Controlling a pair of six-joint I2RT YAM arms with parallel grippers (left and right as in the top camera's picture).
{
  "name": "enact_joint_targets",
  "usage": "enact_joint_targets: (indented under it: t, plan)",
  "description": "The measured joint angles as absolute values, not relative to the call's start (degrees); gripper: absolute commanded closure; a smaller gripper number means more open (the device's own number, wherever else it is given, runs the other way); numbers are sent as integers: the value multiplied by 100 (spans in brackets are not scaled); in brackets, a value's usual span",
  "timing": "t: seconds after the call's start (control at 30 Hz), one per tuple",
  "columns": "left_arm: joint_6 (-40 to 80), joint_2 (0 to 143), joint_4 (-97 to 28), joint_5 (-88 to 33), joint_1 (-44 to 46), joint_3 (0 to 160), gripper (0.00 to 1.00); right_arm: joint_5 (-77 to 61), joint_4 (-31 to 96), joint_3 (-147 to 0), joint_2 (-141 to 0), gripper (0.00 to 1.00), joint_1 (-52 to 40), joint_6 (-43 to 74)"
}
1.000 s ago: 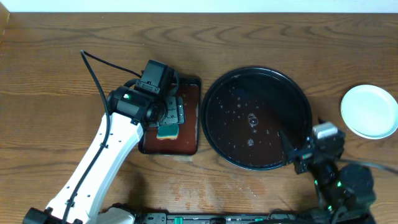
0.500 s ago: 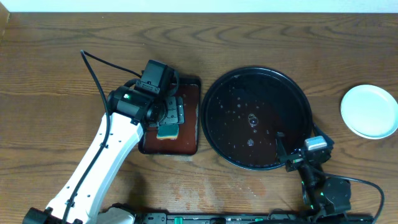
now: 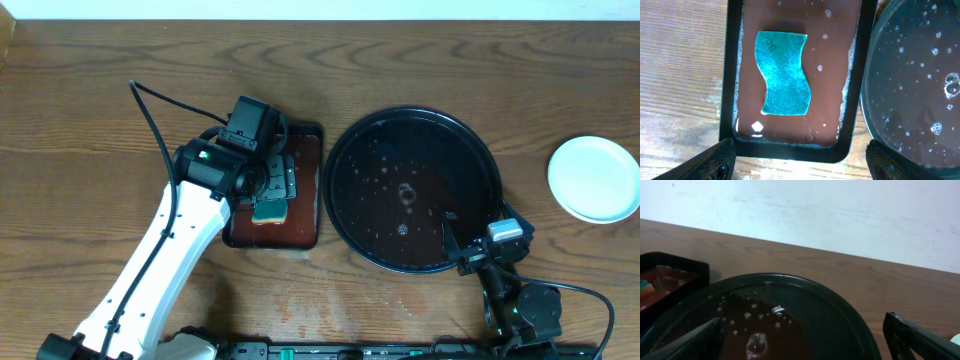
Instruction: Clean dirty plates on tray and stack at the side
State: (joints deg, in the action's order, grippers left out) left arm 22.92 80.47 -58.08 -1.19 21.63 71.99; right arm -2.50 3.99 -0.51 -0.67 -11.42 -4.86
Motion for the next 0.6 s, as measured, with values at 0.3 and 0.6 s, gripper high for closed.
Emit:
enact_joint_targets:
  t: [0.3,0.6]
  plan:
    - [2292,8047,-5808,-117,2163,7199,16,-252,399,-51,-67,1,-1142,-484]
    - [2224,6906,-5131,263,2156,7015,16,-252,401,-51,-67,1,-1142,-484]
